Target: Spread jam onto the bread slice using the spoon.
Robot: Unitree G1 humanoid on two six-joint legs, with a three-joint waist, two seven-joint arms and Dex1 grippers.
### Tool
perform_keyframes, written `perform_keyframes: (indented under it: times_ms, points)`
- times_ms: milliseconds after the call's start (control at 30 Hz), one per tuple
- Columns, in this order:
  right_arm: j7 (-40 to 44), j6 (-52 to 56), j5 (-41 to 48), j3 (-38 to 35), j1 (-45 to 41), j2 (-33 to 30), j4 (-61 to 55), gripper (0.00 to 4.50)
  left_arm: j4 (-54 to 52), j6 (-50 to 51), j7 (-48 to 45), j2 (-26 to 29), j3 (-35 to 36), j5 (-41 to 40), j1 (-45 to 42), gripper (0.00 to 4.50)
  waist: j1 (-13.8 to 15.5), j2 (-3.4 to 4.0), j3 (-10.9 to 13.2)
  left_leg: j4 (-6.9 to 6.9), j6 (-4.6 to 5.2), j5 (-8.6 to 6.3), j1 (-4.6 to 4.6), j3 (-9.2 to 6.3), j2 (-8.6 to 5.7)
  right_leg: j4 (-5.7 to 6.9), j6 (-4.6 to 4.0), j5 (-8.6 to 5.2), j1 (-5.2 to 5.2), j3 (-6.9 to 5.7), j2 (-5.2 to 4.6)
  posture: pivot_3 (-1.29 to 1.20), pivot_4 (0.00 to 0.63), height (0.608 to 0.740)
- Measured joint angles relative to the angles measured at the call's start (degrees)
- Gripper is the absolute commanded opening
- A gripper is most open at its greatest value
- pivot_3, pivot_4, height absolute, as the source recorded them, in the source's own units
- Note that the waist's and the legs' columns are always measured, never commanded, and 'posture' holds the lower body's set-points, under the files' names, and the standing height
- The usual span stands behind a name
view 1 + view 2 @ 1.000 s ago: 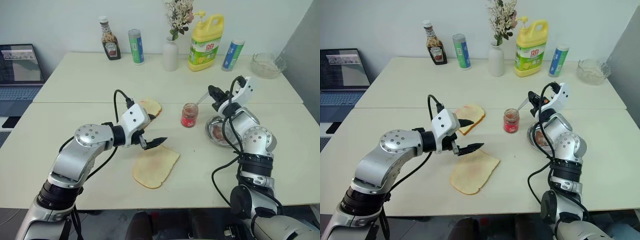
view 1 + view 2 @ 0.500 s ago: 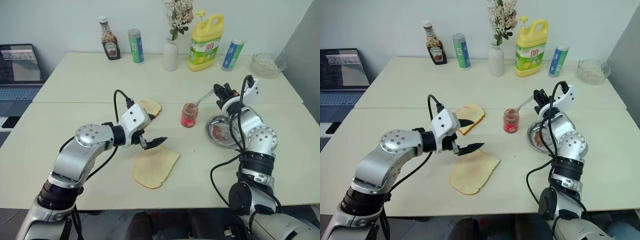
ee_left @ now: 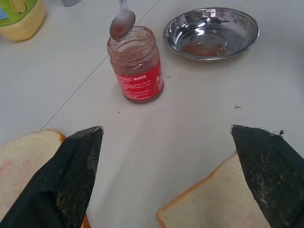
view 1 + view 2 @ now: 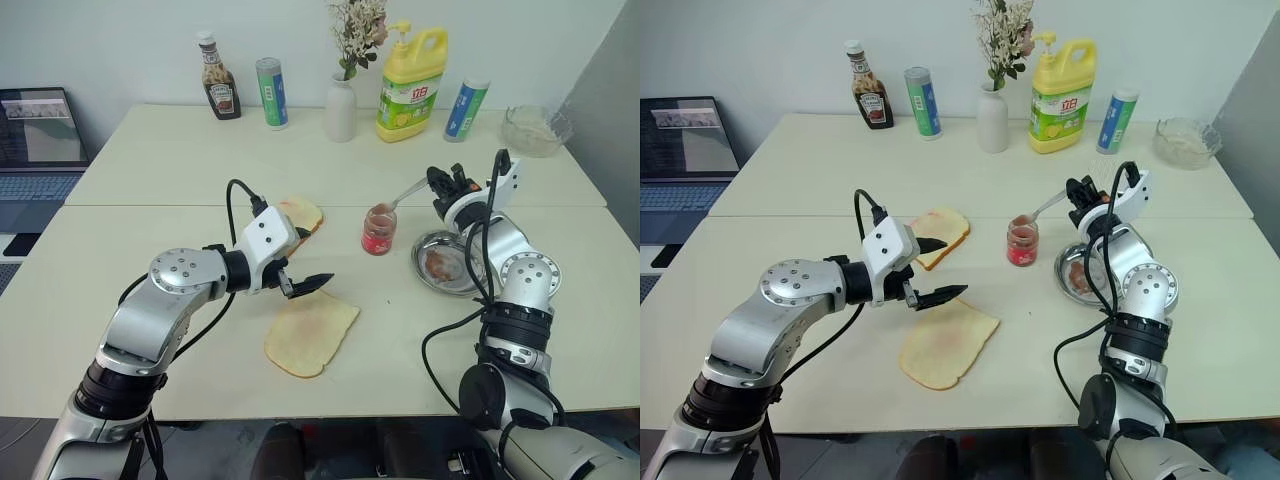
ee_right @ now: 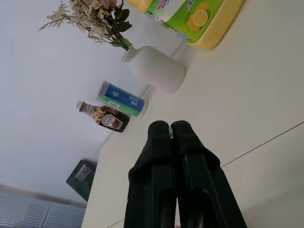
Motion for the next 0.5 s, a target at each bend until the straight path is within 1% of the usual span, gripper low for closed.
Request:
perform_keyframes:
  times_ms: [367,500]
  points:
    - [-0.7,0.0,4.9,-0.1,0.5,-0.1,-1.1,0.02,0.7,-0.3,0.0,-0.3,0.1,0.0,0.1,4.50,0.0,0.00,0.0,-0.04,0.00,0.00,-0.03,0.00,0.00,-0.10,0.00,0.00,0.00,-0.01,0.00,0.00,0.150,0.740]
    - [-0.4,1.3,6.2,1.1,1.5,-0.8,-3.6,0.02,0.8,-0.5,0.0,-0.6,0.3,-0.1,0.4,4.50,0.0,0.00,0.0,-0.07,0.00,0.00,-0.05,-0.01,0.01,-0.17,0.00,0.00,0.00,-0.01,0.00,0.00,0.150,0.740]
